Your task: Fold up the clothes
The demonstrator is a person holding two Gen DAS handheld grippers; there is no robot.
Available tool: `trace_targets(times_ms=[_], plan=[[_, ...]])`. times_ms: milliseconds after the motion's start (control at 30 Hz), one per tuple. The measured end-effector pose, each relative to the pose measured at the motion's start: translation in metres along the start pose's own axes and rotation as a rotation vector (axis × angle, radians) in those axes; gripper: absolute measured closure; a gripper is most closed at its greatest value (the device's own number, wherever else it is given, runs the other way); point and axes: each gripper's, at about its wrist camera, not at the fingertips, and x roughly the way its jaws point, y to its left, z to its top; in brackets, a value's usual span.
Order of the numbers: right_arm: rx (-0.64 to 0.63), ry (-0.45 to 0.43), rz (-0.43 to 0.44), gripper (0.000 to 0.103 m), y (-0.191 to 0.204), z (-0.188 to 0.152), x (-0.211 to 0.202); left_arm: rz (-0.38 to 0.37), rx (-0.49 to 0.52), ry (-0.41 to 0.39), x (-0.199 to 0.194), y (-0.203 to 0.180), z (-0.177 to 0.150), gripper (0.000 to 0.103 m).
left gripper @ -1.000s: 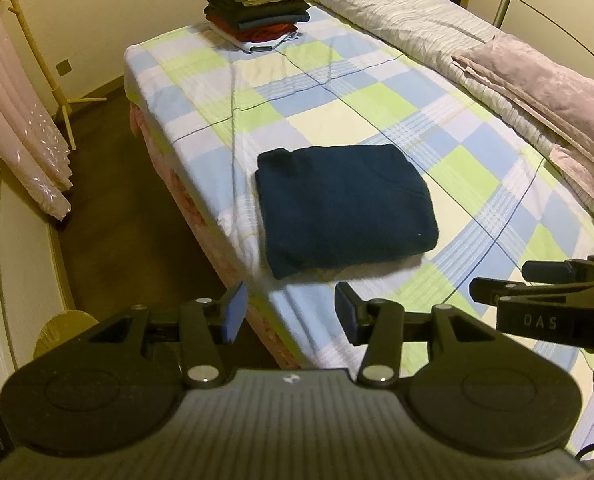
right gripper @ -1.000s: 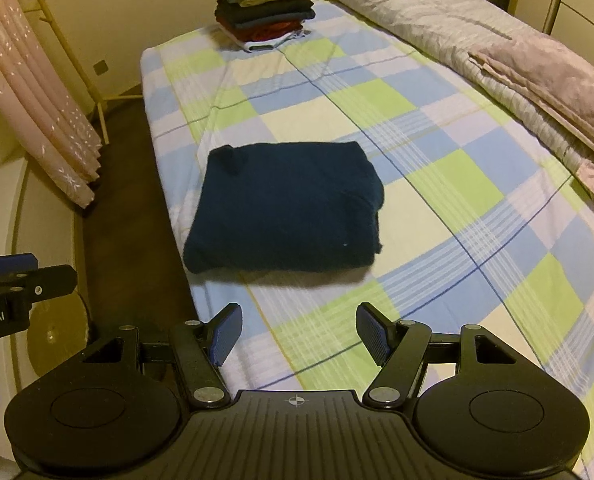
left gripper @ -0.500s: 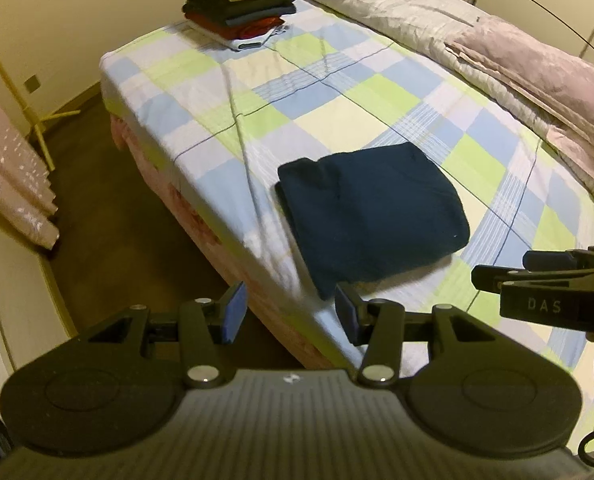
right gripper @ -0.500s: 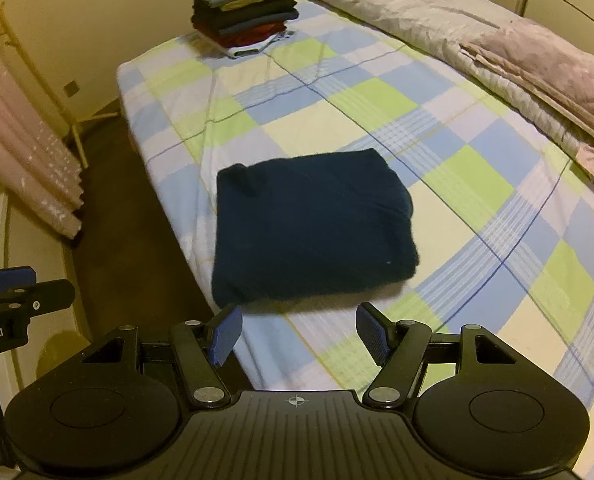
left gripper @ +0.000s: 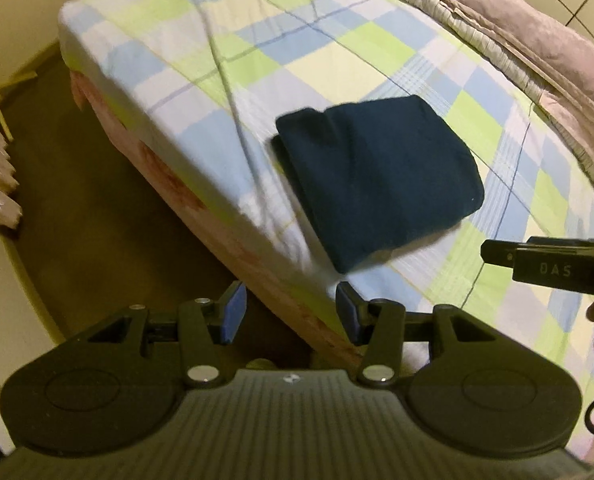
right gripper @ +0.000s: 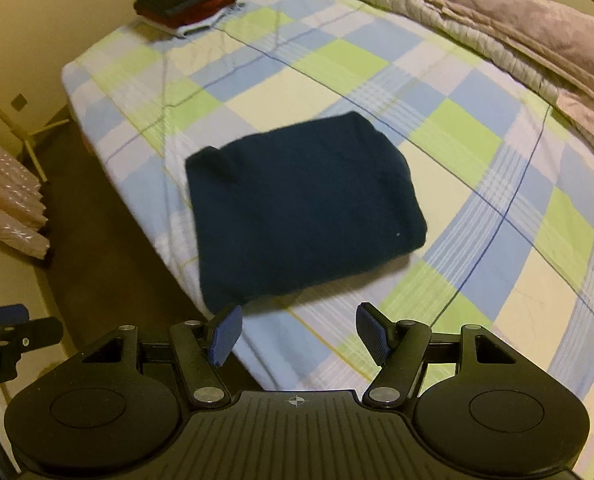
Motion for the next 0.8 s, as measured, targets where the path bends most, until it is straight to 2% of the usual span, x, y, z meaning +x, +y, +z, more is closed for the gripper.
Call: trace_targets(times_ms=[133,367,467,600,767,800], plan=[[0.023,0.049,-0.010,0.036,-0.022,0.001,0.027,-0.090,-0.103,0.009,0.025,0.017,0.001,0.057],[0.121,0.077,0.009,0.037,-0.090,0.016,0.064,-0.219,-0.307,-0.006,0.083,0.046,0.002,0.052],[0.154,0.061,0.051,0.036,-0.115,0.027,0.077,-0.289,-0.399,-0.011,0.112,0.052,0.004,0.051],[0.214,0.023,0.157,0.036,-0.147,0.045,0.095,-0.383,-0.508,-0.042,0.149,0.055,0.008,0.048],[0.291,-0.005,0.235,0.036,-0.176,0.067,0.120,-0.450,-0.608,-0.077,0.195,0.056,0.010,0.043],[0.301,-0.005,0.244,0.033,-0.180,0.069,0.125,-0.462,-0.630,-0.083,0.204,0.057,0.010,0.043]])
